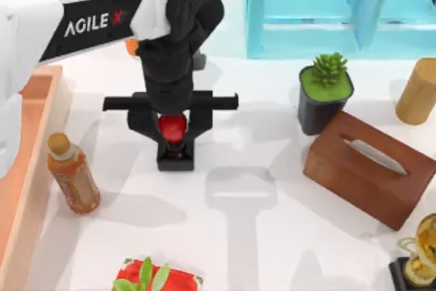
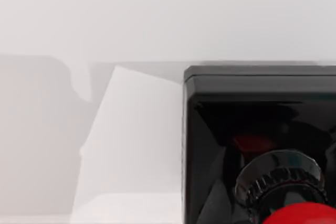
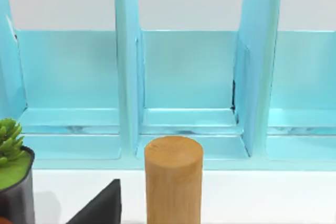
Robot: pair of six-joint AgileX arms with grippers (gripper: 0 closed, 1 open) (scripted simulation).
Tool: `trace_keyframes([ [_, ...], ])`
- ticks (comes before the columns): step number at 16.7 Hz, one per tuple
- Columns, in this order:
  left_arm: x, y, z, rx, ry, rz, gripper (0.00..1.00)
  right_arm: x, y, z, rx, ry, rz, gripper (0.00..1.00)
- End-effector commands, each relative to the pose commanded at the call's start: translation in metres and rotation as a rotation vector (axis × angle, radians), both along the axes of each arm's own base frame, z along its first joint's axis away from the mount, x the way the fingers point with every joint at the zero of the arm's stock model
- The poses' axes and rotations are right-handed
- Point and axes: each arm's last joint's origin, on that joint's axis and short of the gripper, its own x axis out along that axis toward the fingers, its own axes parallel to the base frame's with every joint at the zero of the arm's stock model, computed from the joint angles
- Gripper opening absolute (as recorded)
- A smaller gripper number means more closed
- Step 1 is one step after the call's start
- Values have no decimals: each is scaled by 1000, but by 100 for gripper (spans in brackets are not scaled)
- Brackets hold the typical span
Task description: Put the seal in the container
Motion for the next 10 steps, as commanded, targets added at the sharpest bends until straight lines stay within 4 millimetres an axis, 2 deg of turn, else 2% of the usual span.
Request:
trace_keyframes([
  [5, 4, -3, 32, -1, -3, 1, 0, 0, 0, 0, 0, 0, 0, 100],
  [10, 3, -2, 55, 16, 26, 1, 0, 0, 0, 0, 0, 0, 0, 100],
])
